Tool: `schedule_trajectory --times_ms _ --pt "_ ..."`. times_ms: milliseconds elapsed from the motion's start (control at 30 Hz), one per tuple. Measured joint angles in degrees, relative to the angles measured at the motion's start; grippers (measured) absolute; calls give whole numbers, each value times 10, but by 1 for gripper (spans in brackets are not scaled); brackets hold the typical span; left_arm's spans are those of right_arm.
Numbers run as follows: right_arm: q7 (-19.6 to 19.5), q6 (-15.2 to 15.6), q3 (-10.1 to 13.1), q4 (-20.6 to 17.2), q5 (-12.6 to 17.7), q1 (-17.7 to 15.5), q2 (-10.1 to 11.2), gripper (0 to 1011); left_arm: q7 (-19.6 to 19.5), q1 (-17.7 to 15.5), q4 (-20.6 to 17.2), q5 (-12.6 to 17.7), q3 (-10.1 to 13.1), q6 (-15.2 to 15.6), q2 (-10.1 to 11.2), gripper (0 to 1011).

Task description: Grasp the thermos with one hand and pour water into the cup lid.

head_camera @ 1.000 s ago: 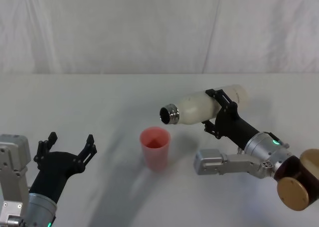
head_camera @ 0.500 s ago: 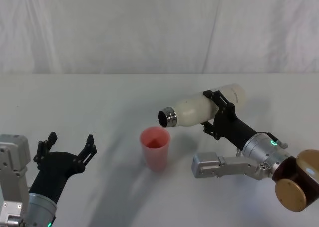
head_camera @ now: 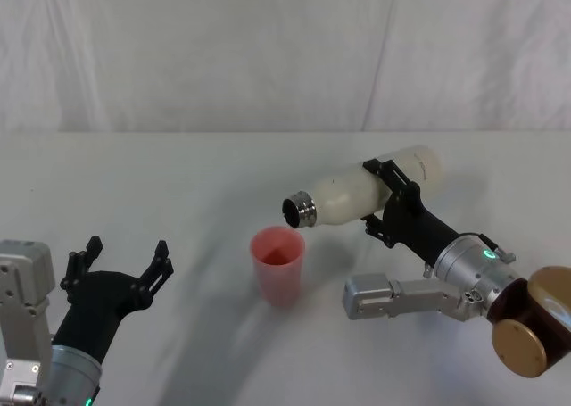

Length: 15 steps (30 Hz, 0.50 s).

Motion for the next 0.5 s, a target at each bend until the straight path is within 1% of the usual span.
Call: schedule_trajectory --times_ms 500 --pt "-6 -2 -6 6 -6 7 1 952 0 0 0 0 0 0 0 1001"
